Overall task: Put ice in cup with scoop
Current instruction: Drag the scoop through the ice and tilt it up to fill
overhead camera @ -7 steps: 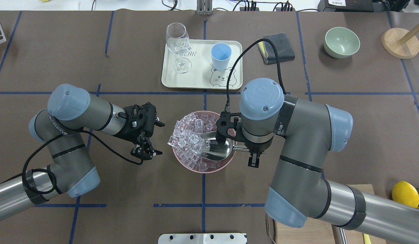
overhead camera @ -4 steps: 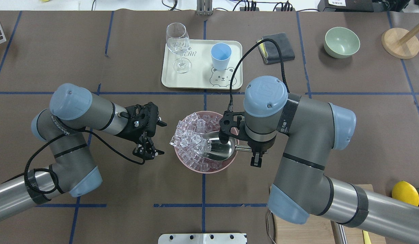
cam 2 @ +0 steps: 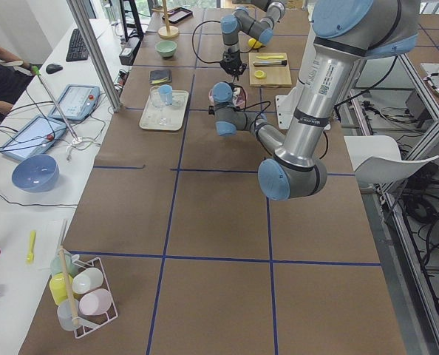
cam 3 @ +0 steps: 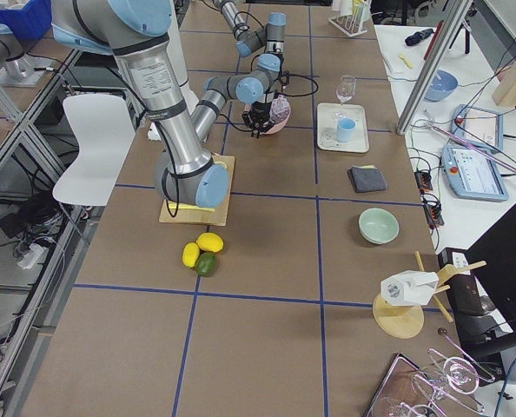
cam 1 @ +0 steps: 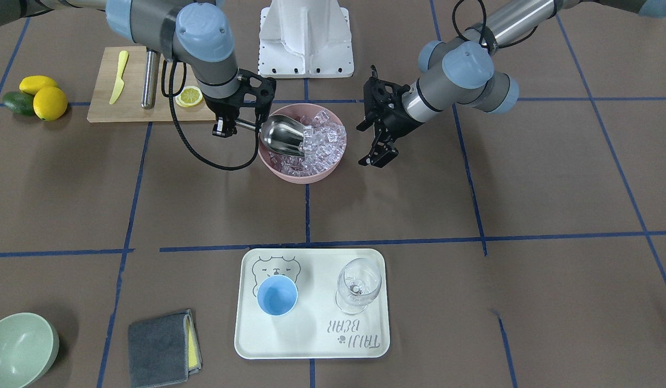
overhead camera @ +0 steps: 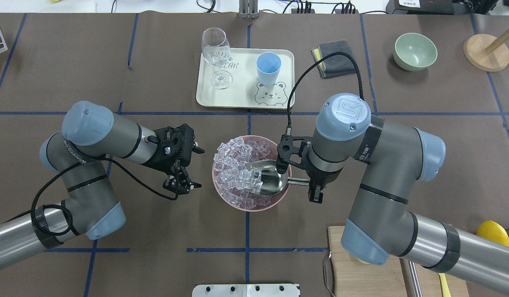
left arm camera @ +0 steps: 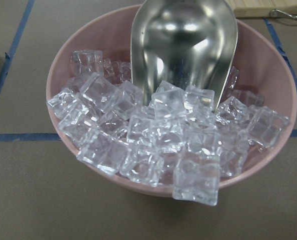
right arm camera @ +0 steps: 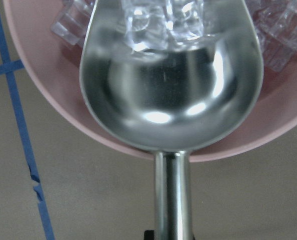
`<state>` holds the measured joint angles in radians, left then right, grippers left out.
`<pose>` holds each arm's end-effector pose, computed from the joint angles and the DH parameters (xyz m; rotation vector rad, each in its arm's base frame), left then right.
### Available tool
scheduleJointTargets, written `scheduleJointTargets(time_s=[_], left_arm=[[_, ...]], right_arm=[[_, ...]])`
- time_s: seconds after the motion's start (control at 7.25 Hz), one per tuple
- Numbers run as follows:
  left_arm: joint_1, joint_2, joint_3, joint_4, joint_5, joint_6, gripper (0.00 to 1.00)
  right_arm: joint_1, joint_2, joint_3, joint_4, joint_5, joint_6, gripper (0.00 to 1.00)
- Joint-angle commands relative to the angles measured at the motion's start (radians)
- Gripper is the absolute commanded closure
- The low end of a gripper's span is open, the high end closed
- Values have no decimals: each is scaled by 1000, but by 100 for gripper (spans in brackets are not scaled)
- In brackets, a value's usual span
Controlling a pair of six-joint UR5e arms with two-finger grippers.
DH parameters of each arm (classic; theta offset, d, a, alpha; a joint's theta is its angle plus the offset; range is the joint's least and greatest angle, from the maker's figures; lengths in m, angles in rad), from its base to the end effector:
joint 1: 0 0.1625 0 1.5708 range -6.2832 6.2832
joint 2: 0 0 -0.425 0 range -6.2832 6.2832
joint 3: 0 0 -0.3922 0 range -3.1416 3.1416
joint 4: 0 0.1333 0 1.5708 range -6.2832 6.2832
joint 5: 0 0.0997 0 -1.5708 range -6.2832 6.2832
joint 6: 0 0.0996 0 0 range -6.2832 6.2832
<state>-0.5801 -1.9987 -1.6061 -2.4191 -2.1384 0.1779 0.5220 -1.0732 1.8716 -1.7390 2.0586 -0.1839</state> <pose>0.4865 -0.4142 0.2991 1.0694 1.0344 1.3360 -0.4847 -0.3787 0.2674 0.3924 -0.7424 -1.3192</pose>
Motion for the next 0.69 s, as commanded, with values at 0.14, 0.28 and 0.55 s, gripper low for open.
scheduleJointTargets(time_s=[0.14,0.28,0.55], left_arm=[[0,-2,0,0,0,0,0],[0,-2,0,0,0,0,0],[0,-2,-2,-2,-2,0,0]], right_arm=[[21,-8,-3,30,37,0,100],[23,-8,9,30,40,3,100],[24,-13,23,30,40,3,100]])
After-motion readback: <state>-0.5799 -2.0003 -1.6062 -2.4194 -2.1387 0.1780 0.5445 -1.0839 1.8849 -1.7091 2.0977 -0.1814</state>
